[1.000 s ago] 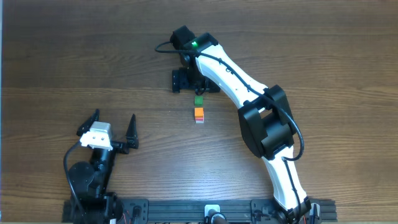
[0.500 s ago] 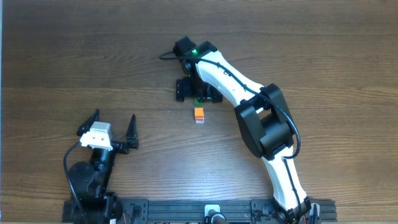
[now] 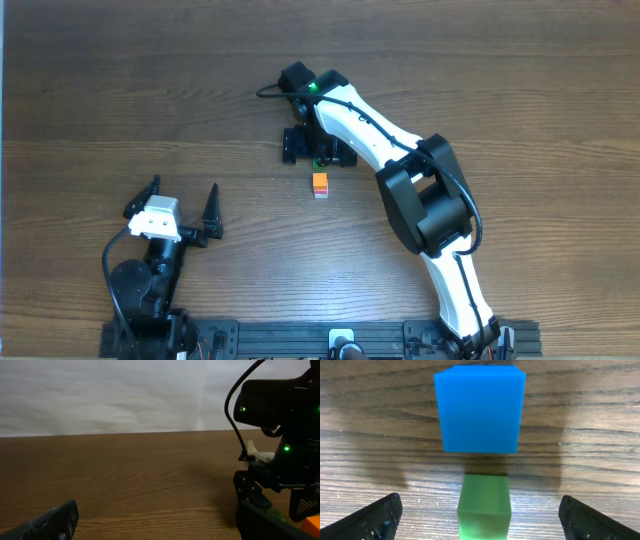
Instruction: Stack Cubes
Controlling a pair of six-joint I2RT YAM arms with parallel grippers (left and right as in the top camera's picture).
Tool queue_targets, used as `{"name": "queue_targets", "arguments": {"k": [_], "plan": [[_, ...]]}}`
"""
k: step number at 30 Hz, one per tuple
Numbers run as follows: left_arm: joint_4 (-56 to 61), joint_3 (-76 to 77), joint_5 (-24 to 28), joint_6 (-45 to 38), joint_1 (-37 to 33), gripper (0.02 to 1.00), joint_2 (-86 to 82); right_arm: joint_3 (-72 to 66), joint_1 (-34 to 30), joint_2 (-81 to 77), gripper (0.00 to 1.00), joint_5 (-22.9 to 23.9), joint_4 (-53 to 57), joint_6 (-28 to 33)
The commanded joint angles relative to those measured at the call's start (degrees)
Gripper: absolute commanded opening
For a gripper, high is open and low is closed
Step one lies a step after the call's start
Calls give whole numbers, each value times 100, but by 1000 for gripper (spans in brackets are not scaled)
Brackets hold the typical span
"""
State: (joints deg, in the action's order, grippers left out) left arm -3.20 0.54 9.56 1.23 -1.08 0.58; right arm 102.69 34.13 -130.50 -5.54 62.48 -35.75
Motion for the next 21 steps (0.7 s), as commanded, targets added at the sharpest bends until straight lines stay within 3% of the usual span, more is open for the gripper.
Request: {"name": "queue_targets", "arguments": {"k": [1,13,21], "plan": [[-26,-20,-20,-83,24,1000,-42,-146,46,-9,969,72,-4,4],[-24,-20,-20,-83,24,1000,-42,-205,46,-9,925,87,-114,219],[-24,-20,-20,-83,24,1000,-42,-205,46,-9,844,92,-138,284]]}}
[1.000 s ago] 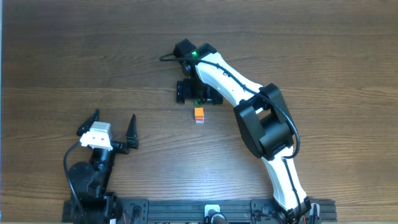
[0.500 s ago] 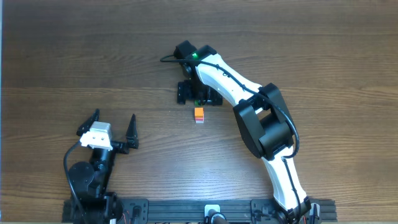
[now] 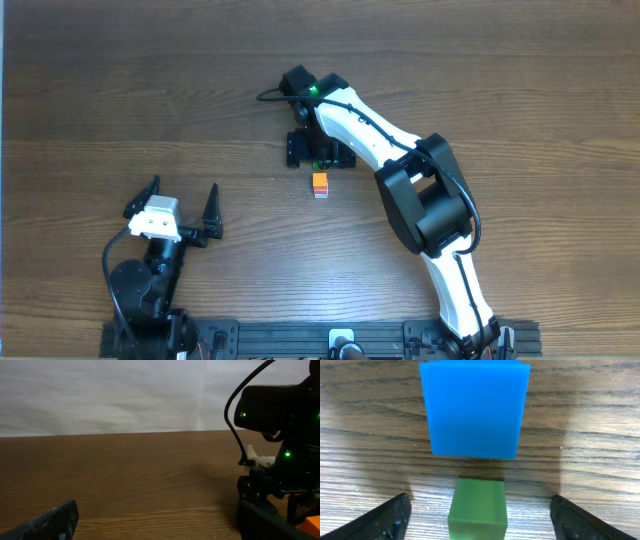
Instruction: Stack Cubes
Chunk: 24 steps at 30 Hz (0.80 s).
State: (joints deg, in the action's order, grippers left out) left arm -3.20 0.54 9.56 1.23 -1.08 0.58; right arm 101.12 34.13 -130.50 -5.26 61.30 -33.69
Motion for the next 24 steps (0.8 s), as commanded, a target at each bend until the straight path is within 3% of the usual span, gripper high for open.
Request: {"name": "queue_targets", "arguments": {"k": [1,11,24], "plan": [[-26,-20,-20,-83,24,998,-42,-48,46,-9,833,68,-20,79],[-24,-20,-20,-83,24,1000,-42,-55,46,-9,722,149,2,76],[-24,-20,-20,-83,24,1000,-42,-55,46,-9,671,234,46,74]]}}
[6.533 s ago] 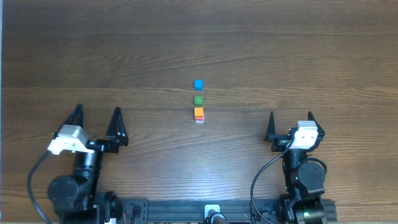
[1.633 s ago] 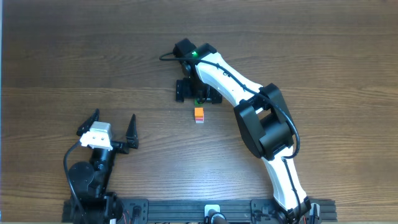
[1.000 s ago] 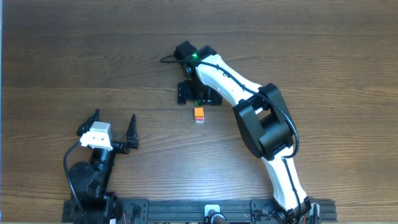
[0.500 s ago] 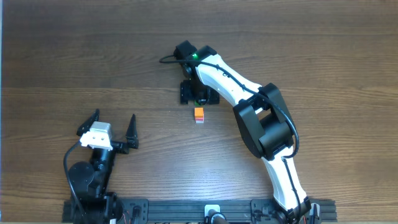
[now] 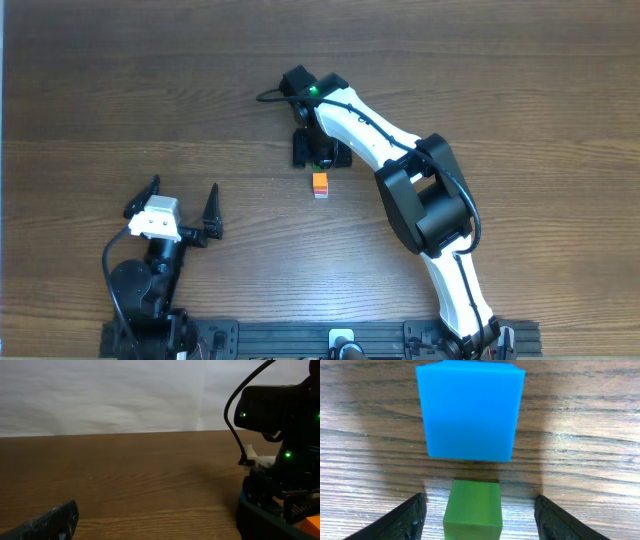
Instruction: Stack Cubes
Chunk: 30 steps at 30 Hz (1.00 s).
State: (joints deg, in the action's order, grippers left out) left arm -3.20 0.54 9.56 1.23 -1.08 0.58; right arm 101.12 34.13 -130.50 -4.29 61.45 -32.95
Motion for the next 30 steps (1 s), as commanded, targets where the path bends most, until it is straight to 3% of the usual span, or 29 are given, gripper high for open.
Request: {"name": "queue_targets", "arguments": {"k": [1,12,30], "plan": [[-24,-20,-20,-83,24,1000,-42,-55,46,-9,665,140,35,0],[-24,-20,-20,-83,24,1000,-42,-55,46,-9,652,260,105,-4],[-24,-20,-20,-83,24,998,-42,-55,55,-13,465,258,92,-7]]}}
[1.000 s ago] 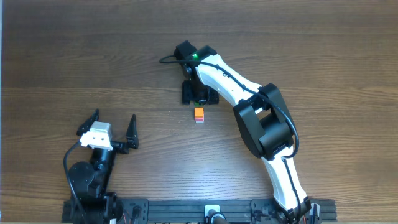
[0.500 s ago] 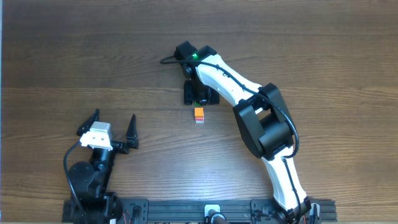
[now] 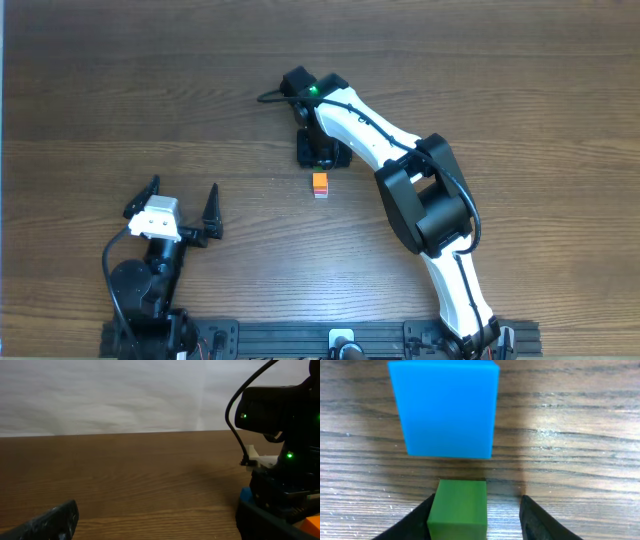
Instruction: Stack Cubes
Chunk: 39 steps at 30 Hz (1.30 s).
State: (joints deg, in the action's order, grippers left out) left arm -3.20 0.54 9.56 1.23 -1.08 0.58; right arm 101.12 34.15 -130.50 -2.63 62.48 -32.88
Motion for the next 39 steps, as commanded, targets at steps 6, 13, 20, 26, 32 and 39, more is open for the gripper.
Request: {"name": "queue_targets", "arguments": {"k": [6,13,20,26,32,39], "plan": [[-24,-20,-20,-83,24,1000,-42,-55,63,-13,408,92,-13,-31],[-26,-20,-20,-83,24,1000,-42,-55,79,-13,340,92,-13,-31],[-26,-20,-20,-83,24,998,-42,-55,111,-15,312,55,-46,-33],[-24,-20,-20,-83,24,998,-42,-55,120,-13,259,55,-57,-52],[-24,-20,-20,-83,24,998,-42,-55,120,-13,233,55,-57,-55],[-26,-20,-20,-83,24,1000,-42,-55,120,-13,224,55,-57,-55]]}}
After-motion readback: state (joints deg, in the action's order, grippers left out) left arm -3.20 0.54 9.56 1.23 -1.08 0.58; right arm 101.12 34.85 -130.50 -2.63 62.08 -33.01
